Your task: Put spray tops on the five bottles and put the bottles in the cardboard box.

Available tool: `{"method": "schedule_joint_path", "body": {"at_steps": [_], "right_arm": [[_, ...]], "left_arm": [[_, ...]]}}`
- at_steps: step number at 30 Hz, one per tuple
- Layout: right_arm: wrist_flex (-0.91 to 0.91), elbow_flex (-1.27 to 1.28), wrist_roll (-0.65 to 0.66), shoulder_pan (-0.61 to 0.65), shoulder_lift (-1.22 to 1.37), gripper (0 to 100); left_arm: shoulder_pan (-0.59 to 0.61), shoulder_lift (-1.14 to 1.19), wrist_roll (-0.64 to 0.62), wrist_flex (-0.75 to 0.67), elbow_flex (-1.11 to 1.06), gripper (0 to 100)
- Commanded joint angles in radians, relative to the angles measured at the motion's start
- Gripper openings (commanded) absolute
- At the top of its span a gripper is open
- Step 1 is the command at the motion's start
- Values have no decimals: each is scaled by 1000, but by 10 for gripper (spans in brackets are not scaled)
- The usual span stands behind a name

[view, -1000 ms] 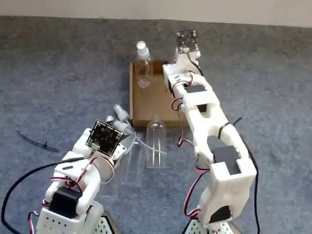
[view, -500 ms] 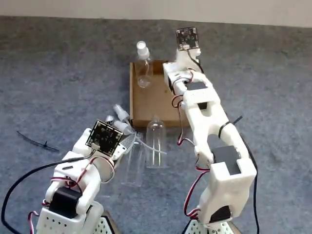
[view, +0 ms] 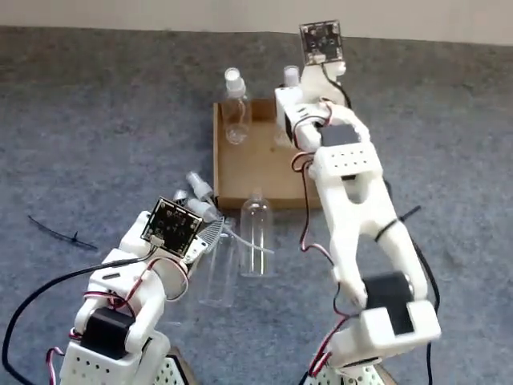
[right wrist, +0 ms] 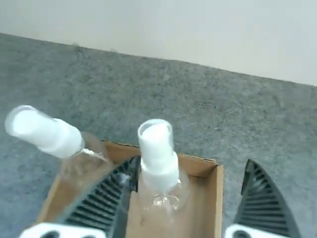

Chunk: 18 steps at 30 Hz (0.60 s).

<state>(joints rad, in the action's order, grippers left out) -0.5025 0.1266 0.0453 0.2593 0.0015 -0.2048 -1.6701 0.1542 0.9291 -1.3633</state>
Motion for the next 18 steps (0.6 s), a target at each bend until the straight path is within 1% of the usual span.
{"method": "schedule_joint_path", "body": {"at_steps": [1,5,10,13,18], "right_arm": [[-154,-56,11,5,-199,259],[-352,1,6,18,-321,259],[-516,143,11,110,-420,259],[-552,245,11,179,-453,259],[-541,400,3,289,-464,259]], "left_arm": [[59,-8,-3,-32,5,210],[82,1,-5,-54,2,210],[81,-8,-5,-68,-15,210],[84,-8,-5,-72,-16,210],[85,-8,-5,-71,-16,210]]}}
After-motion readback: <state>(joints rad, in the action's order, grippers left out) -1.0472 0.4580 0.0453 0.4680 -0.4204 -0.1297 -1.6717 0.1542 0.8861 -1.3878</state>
